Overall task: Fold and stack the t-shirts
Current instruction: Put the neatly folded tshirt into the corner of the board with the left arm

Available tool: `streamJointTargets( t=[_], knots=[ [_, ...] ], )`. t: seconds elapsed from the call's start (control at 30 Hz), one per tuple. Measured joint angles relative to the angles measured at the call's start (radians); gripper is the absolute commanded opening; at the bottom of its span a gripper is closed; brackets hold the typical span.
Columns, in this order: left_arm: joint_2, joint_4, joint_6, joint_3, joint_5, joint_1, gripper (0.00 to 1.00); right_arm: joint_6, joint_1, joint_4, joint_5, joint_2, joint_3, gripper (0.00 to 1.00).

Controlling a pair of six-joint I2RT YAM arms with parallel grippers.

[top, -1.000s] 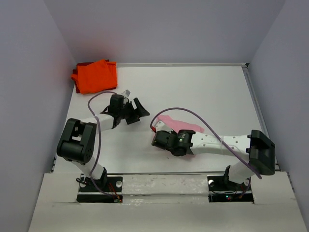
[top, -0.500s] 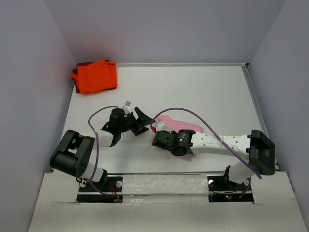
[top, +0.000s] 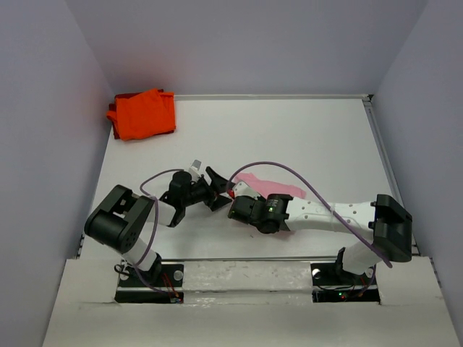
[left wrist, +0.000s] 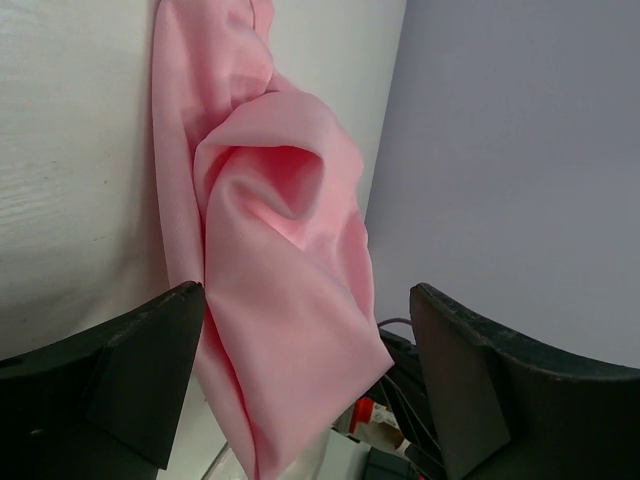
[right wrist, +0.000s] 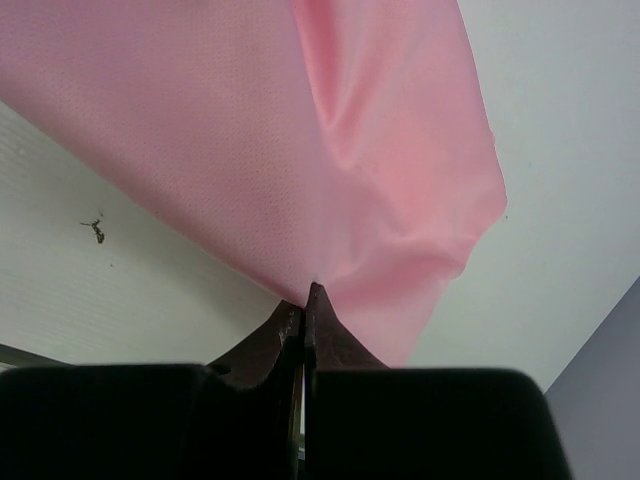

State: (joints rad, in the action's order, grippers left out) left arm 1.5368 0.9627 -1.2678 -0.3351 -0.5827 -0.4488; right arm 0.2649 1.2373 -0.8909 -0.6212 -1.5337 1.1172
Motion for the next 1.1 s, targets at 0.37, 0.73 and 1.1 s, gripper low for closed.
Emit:
streamJointTargets(
  t=[0.37, 0.73, 1.1],
  knots=[
    [0.047, -0.087, 0.054, -0.015, 0.023, -0.056, 0.92, 0.001, 0.0, -0.019, 0.0, 0.002, 0.01, 0.0],
    [-0.013, -0.284, 0.167, -0.056, 0.064, -0.061, 0.91, 0.0, 0.0, -0.021, 0.0, 0.002, 0.013, 0.0],
    [0.025, -0.251, 0.162, -0.068, 0.08, -0.062, 0.91, 0.0, 0.0, -0.02, 0.0, 0.016, 0.013, 0.0]
  ],
)
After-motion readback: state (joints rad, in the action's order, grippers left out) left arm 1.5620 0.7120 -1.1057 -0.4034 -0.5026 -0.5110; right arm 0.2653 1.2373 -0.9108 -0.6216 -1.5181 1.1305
